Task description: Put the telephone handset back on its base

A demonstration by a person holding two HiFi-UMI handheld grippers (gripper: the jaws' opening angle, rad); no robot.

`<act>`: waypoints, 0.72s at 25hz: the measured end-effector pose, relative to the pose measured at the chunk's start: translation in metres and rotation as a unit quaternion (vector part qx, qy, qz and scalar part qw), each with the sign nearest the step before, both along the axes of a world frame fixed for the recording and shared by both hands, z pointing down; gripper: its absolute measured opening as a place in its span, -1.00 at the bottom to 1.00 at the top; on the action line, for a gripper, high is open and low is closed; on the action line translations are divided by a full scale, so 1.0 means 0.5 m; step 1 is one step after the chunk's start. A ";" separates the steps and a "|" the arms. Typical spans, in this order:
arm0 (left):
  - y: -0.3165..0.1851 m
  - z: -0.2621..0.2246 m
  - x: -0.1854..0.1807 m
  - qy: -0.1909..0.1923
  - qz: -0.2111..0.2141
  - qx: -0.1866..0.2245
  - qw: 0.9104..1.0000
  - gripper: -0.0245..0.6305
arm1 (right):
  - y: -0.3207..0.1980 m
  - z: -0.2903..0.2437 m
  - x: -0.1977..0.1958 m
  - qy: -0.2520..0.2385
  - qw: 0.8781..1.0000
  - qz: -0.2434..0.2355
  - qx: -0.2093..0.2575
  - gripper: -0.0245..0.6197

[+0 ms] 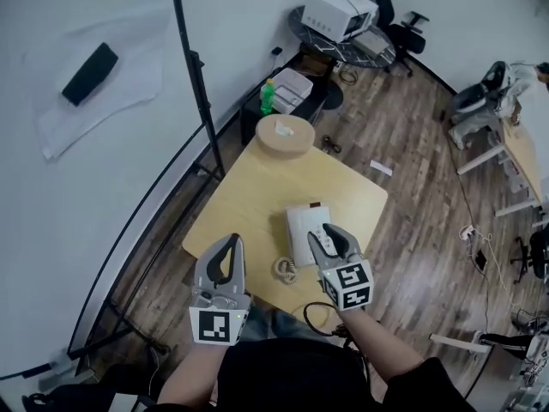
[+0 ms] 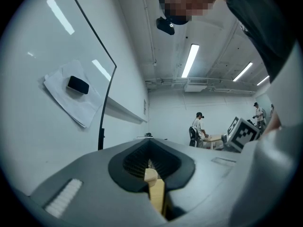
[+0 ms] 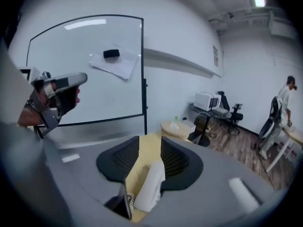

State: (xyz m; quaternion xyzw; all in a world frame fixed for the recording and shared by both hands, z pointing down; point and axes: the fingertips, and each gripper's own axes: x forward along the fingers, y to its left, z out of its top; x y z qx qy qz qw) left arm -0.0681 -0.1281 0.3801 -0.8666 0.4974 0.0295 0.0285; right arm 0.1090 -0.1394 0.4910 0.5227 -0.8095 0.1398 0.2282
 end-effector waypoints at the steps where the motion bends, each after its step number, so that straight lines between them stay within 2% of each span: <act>1: 0.002 -0.009 0.007 0.000 0.002 -0.001 1.000 -0.93 | 0.009 -0.035 0.000 0.008 1.000 -0.007 0.025 -0.49; 3: 0.007 -0.028 0.021 -0.003 0.008 0.000 1.000 -0.93 | 0.026 -0.093 0.001 0.020 0.997 -0.015 0.073 -0.66; 8: 0.021 -0.081 0.062 -0.011 0.025 0.022 0.999 -0.93 | 0.048 -0.187 0.029 0.019 0.989 0.013 0.147 -0.79; 12: 0.029 -0.107 0.091 -0.009 0.042 0.028 0.999 -0.93 | 0.061 -0.227 0.045 -0.002 0.983 0.037 0.177 -0.87; 18: 0.045 -0.136 0.112 -0.008 0.053 0.033 0.998 -0.93 | 0.076 -0.265 0.050 -0.022 0.979 0.046 0.196 -0.89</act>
